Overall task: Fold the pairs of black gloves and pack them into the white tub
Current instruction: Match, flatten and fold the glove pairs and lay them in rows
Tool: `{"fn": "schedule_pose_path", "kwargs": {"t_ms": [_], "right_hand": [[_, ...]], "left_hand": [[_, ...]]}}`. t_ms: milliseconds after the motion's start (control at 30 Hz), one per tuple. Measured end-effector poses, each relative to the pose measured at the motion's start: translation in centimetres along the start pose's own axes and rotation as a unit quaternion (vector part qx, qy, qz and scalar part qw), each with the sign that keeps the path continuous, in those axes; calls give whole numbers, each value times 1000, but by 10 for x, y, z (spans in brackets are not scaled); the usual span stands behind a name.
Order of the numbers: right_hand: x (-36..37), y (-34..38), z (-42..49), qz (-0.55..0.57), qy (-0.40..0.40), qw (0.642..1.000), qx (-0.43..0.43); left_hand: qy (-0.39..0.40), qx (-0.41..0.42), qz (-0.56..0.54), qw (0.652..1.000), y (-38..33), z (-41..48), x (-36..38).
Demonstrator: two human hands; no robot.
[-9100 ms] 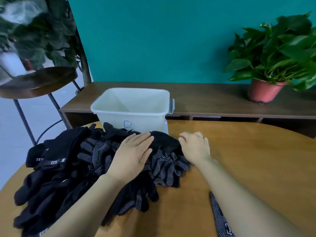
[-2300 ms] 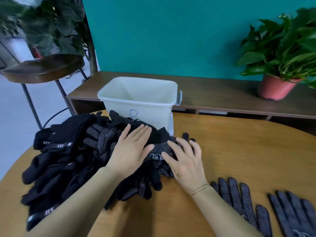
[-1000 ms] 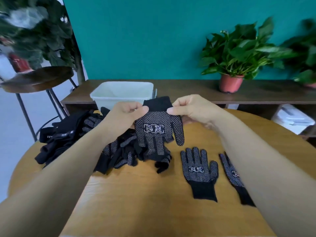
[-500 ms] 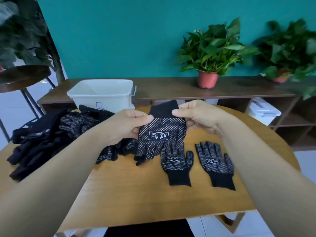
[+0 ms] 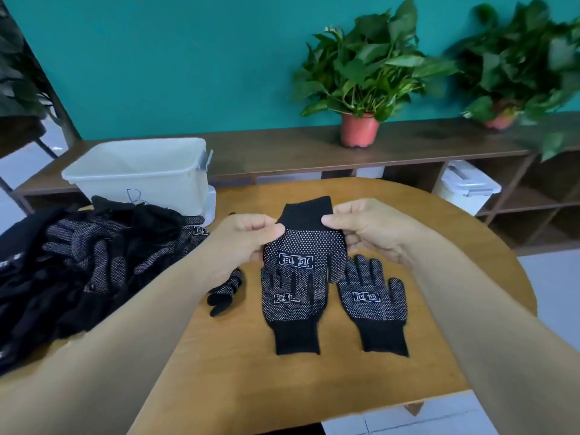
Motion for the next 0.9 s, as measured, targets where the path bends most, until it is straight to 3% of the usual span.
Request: {"fn": "schedule_pose_path", "kwargs": {"t_ms": [600, 767, 900], "right_hand": [[-46, -24, 102, 25, -54, 998, 38], [-46, -18, 110, -9, -72, 997, 0], [-29, -42, 101, -61, -37, 997, 40]], "left_hand": [[-26, -29, -5, 999, 19, 106, -29], [-17, -4, 43, 999, 24, 111, -37], [-20, -36, 124, 991, 53, 95, -31]]}}
Point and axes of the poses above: each hand's wrist, its own z-axis towards the middle knuckle, its own x-axis out of the palm, y = z × x, the point moved 3 cm from there along z, towards the middle knuckle, and after that the axes turned 7 degrees about y, right-handed, at the moved point
